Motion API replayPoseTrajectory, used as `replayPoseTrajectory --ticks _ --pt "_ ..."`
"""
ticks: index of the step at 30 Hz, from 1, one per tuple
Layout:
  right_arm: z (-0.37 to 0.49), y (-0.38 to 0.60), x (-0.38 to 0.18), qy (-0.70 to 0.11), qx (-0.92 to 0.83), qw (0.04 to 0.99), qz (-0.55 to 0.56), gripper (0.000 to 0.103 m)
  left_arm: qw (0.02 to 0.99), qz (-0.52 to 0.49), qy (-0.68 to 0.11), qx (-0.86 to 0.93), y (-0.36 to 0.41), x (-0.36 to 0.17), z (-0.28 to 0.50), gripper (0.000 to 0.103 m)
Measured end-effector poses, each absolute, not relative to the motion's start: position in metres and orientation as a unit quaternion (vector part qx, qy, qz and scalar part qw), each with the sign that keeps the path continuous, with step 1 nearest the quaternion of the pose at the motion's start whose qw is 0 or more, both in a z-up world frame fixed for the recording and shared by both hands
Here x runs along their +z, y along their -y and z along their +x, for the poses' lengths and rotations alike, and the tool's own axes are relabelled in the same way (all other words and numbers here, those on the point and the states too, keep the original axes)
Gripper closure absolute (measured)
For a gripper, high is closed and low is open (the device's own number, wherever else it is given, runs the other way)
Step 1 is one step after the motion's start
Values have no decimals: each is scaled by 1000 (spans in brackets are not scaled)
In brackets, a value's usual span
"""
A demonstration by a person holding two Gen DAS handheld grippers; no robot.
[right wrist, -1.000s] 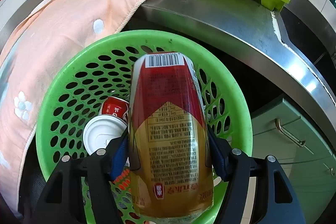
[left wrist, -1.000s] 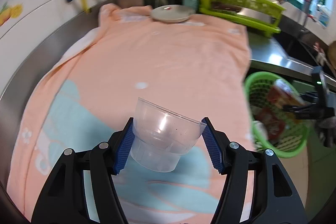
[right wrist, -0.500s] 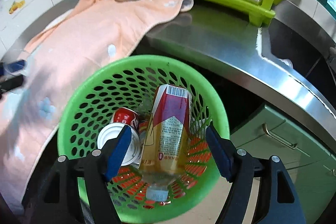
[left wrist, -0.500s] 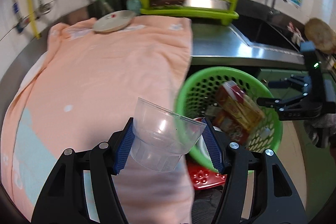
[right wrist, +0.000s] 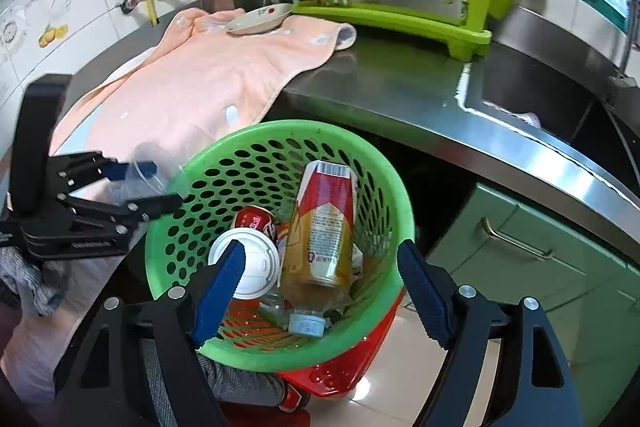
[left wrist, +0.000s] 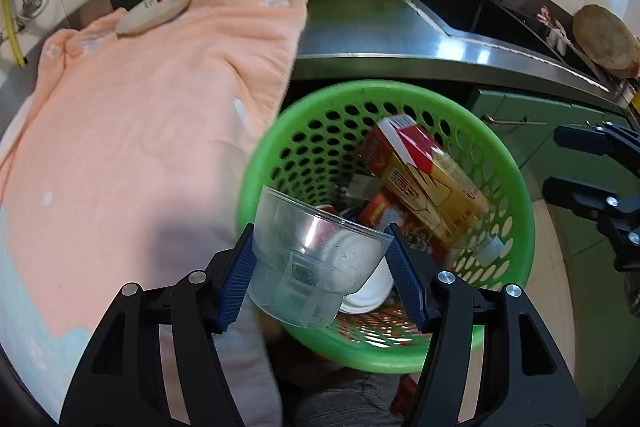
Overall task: Collect trash
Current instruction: 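Release the clear plastic cup into the green basket with the left gripper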
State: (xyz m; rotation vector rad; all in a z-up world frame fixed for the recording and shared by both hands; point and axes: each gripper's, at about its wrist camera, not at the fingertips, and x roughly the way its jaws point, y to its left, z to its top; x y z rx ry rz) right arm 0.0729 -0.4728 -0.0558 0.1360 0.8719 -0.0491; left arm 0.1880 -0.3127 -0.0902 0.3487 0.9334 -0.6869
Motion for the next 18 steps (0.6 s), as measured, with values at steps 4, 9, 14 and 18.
replayPoseTrajectory --ticks 4,9,14,18 --pt "64 472 -57 -419 -34 904 71 27 814 162 -451 -328 319 -99 183 38" --pt "55 472 -59 -413 -35 905 94 27 807 154 -461 -334 323 -106 176 38" --pt "45 467 -54 -404 -34 908 104 26 805 145 -460 -345 323 -104 169 32" --pt "38 460 -51 -399 -29 910 108 26 810 133 -454 -345 316 -95 165 31"
